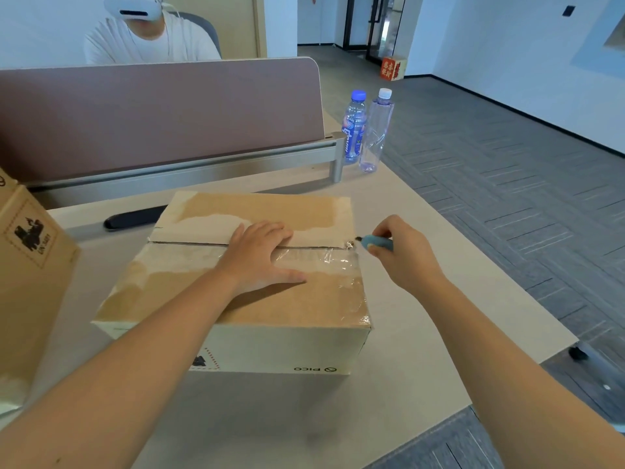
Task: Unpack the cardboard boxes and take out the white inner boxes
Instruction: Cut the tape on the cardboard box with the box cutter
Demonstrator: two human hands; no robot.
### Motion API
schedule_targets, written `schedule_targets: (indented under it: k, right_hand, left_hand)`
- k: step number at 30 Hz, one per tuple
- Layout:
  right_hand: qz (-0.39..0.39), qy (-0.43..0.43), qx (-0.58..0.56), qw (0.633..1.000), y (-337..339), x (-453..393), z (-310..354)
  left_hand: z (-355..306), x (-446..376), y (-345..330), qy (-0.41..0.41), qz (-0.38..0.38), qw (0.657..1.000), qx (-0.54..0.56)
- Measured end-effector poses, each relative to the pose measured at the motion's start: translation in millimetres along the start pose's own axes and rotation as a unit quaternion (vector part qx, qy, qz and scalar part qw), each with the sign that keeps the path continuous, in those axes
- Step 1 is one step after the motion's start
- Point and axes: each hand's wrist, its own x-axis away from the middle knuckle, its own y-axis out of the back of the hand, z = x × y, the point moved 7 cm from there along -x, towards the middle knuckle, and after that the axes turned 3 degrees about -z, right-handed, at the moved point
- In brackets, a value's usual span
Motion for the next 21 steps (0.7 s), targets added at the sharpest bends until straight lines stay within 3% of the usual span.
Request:
schedule_targets:
  k: [3, 7, 14, 21]
  right_hand:
    - [-0.041, -0.006, -0.06, 0.997, 3, 15, 18]
    - [-0.052, -0.022, -0.104, 0.993, -23, 46, 47]
    - [-0.099, -0.069, -0.03, 0.992, -57, 76, 66]
    - [-0.13, -0.041, 0.006, 0.991, -56, 64, 62]
  left_hand:
    - [5, 8, 10, -0.018, 0.0, 1.0, 0.023]
    - [37, 24, 21, -0.006, 0.01, 0.999, -0.031]
    - [84, 49, 18, 0.028, 0.026, 0.997, -0.072]
    - [81, 57, 11, 0.061, 0.02, 0.994, -0.09]
